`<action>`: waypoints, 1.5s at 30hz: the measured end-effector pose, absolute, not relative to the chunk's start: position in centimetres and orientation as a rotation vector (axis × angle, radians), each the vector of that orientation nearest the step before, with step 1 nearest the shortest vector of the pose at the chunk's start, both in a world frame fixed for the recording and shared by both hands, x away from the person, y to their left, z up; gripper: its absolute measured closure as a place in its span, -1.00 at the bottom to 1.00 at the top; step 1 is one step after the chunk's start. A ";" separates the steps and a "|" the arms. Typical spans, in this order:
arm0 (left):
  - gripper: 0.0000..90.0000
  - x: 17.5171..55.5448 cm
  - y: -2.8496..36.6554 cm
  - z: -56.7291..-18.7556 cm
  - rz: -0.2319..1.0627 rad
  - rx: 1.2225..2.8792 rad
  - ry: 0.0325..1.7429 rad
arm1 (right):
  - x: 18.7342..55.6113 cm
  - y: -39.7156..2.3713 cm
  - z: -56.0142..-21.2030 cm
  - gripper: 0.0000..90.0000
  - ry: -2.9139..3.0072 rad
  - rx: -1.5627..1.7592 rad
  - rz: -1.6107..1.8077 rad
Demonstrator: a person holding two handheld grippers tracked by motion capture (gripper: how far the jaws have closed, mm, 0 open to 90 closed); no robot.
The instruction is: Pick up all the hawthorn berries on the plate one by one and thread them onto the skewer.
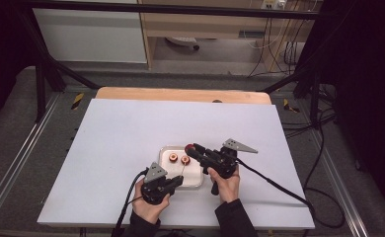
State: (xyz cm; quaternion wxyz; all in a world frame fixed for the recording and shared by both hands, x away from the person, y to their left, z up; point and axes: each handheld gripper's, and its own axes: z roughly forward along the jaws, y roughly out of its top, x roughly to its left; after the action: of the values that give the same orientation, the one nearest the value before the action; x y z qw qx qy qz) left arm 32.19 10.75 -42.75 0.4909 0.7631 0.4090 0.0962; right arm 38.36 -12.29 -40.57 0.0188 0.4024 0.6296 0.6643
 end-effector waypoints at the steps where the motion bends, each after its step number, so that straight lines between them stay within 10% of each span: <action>1: 0.97 32.3 10.7 -42.8 0.227 1.852 0.996 | 38.3 -12.3 -40.6 0.36 1.956 1.250 2.063; 45: 0.97 34.0 10.3 -41.8 0.310 1.865 0.946 | 36.9 -11.0 -42.6 0.36 2.123 1.295 1.986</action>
State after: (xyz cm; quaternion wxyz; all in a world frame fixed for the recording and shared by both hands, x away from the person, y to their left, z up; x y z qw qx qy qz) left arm 33.97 10.28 -41.84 0.4916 0.7681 0.3899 0.1276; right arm 36.89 -11.02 -42.63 -0.0203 0.4068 0.6669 0.6240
